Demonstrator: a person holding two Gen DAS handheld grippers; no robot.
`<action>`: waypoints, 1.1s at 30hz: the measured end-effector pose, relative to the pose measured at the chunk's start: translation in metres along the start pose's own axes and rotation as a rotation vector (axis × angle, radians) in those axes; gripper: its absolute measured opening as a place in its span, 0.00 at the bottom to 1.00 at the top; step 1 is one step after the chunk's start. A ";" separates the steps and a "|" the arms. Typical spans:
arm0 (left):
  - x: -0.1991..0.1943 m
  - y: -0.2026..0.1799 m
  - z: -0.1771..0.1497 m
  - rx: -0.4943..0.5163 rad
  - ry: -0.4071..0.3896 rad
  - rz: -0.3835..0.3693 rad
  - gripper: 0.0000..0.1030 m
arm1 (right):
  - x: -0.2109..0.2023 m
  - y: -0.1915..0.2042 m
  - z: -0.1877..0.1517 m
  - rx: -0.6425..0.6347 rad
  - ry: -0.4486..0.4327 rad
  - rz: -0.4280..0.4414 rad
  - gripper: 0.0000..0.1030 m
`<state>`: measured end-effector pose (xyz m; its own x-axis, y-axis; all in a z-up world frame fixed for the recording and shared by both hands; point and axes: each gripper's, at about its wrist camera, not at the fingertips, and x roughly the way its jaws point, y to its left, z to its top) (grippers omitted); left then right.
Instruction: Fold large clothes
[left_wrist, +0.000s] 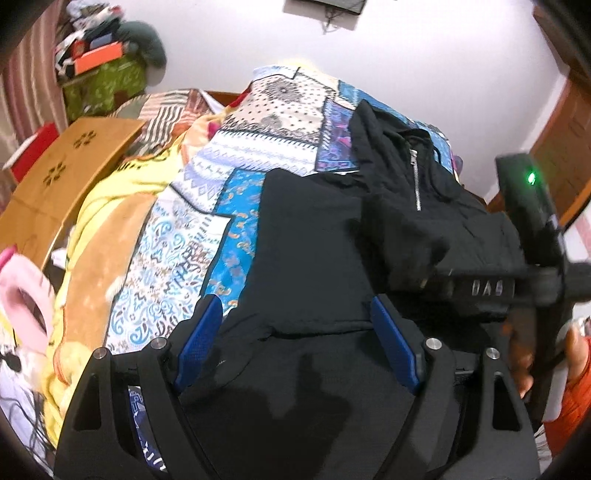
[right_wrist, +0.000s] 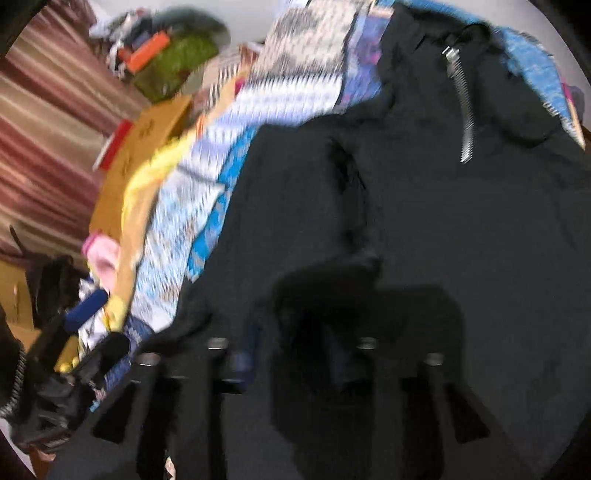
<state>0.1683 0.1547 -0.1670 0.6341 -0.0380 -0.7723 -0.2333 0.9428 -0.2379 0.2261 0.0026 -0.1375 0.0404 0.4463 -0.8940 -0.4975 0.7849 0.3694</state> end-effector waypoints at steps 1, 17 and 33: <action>0.000 0.002 0.000 -0.007 0.002 -0.001 0.79 | 0.002 0.002 0.000 -0.004 0.014 -0.001 0.50; 0.043 0.009 -0.003 -0.189 0.172 -0.228 0.79 | -0.137 -0.059 -0.039 0.027 -0.339 -0.247 0.51; 0.121 -0.026 -0.007 -0.267 0.373 -0.318 0.47 | -0.216 -0.166 -0.115 0.279 -0.478 -0.454 0.74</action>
<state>0.2460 0.1234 -0.2577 0.4110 -0.4677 -0.7825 -0.2822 0.7509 -0.5970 0.2000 -0.2735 -0.0345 0.5980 0.1392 -0.7893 -0.1038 0.9900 0.0959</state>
